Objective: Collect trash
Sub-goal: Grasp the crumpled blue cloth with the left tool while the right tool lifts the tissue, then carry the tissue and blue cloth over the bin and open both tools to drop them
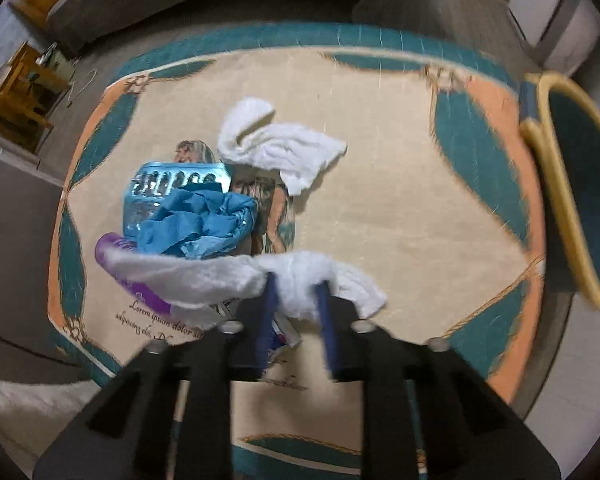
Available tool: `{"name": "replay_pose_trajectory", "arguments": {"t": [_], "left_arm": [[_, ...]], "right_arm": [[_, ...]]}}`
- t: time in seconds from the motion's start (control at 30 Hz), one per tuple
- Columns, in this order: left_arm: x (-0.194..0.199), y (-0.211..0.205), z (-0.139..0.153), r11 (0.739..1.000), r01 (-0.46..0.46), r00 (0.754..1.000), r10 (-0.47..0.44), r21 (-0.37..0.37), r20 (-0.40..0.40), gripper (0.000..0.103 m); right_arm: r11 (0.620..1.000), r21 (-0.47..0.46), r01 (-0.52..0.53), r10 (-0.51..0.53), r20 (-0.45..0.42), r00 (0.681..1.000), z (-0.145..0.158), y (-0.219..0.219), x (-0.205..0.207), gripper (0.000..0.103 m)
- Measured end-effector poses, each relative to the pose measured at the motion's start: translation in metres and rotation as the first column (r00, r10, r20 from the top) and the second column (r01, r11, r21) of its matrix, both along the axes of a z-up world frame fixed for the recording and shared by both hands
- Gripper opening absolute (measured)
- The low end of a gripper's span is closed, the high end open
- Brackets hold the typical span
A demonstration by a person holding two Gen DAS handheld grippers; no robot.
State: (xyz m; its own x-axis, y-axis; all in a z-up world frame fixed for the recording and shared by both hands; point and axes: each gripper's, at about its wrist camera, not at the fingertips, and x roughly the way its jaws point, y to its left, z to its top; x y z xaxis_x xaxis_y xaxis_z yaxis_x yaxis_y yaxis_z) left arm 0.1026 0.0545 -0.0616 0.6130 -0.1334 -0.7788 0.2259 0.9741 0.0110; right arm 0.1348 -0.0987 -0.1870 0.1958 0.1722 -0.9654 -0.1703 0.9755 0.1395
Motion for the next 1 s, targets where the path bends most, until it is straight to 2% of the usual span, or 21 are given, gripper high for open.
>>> {"name": "replay_pose_trajectory", "arguments": {"t": [0.13, 0.2, 0.3, 0.4, 0.5, 0.57, 0.63, 0.73, 0.8, 0.87, 1.0], "left_arm": [[0.004, -0.008, -0.009, 1.0, 0.008, 1.0, -0.008, 0.003, -0.03, 0.097], [0.007, -0.012, -0.014, 1.0, 0.008, 0.999, -0.008, 0.013, -0.04, 0.097], [0.014, -0.019, -0.025, 1.0, -0.005, 0.998, 0.004, -0.012, -0.068, 0.097], [0.019, -0.028, -0.041, 0.999, -0.02, 0.994, 0.015, -0.047, -0.11, 0.097], [0.024, -0.034, -0.06, 0.997, -0.05, 0.986, 0.039, -0.059, -0.164, 0.094], [0.026, -0.04, -0.076, 0.997, -0.057, 0.978, 0.045, -0.056, -0.203, 0.083], [0.028, -0.049, -0.09, 0.998, -0.04, 0.971, 0.028, -0.046, -0.236, 0.075], [0.026, -0.064, -0.107, 1.0, 0.022, 0.962, -0.026, -0.019, -0.271, 0.066], [0.025, -0.073, -0.114, 0.998, 0.066, 0.956, -0.065, -0.007, -0.288, 0.058], [0.026, -0.077, -0.119, 0.996, 0.086, 0.948, -0.084, -0.007, -0.307, 0.036], [0.025, -0.08, -0.117, 0.994, 0.111, 0.945, -0.111, -0.019, -0.306, 0.03]], "right_arm": [[0.998, -0.028, -0.052, 0.052, 0.031, 0.998, 0.029, -0.011, 0.002, 0.012], [0.996, -0.053, -0.073, 0.077, 0.069, 0.995, 0.046, -0.021, 0.004, 0.012], [0.992, -0.109, -0.065, 0.079, 0.132, 0.988, 0.062, -0.038, 0.009, 0.012], [0.992, -0.122, -0.022, 0.044, 0.181, 0.983, 0.063, -0.057, 0.009, 0.012], [0.996, -0.081, 0.03, -0.018, 0.15, 0.989, 0.052, -0.074, 0.012, 0.012], [0.997, -0.064, 0.048, -0.038, 0.15, 0.988, 0.052, -0.078, 0.015, 0.012], [0.996, -0.067, 0.054, -0.044, 0.142, 0.989, 0.048, -0.08, 0.017, 0.012], [0.997, -0.038, 0.064, -0.06, 0.105, 0.993, 0.04, -0.083, 0.016, 0.012], [0.998, -0.035, 0.058, -0.054, 0.111, 0.992, 0.041, -0.081, 0.016, 0.012], [0.998, -0.033, 0.049, -0.045, 0.121, 0.992, 0.043, -0.08, 0.015, 0.012], [0.999, -0.03, 0.045, -0.041, 0.126, 0.991, 0.044, -0.081, 0.016, 0.012]]}}
